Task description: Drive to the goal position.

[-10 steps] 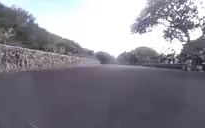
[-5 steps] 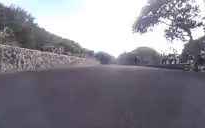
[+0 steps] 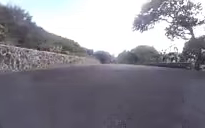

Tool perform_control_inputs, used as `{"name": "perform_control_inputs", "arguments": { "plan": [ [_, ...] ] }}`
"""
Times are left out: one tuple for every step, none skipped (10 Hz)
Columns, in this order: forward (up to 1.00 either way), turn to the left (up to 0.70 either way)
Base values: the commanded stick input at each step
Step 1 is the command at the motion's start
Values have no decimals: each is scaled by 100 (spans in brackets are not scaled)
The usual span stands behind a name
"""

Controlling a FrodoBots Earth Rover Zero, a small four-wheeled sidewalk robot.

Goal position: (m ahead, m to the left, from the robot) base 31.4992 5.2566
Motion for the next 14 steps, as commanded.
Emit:
{"name": "perform_control_inputs", "arguments": {
  "plan": [
    [70, -35],
    [70, 0],
    [70, 0],
    [70, 0],
    [70, 0],
    [70, 0],
    [70, 0],
    [70, 0],
    [70, 0],
    [70, 0],
    [70, 0],
    [70, 0],
    [70, 0],
    [70, 0]
  ]
}}
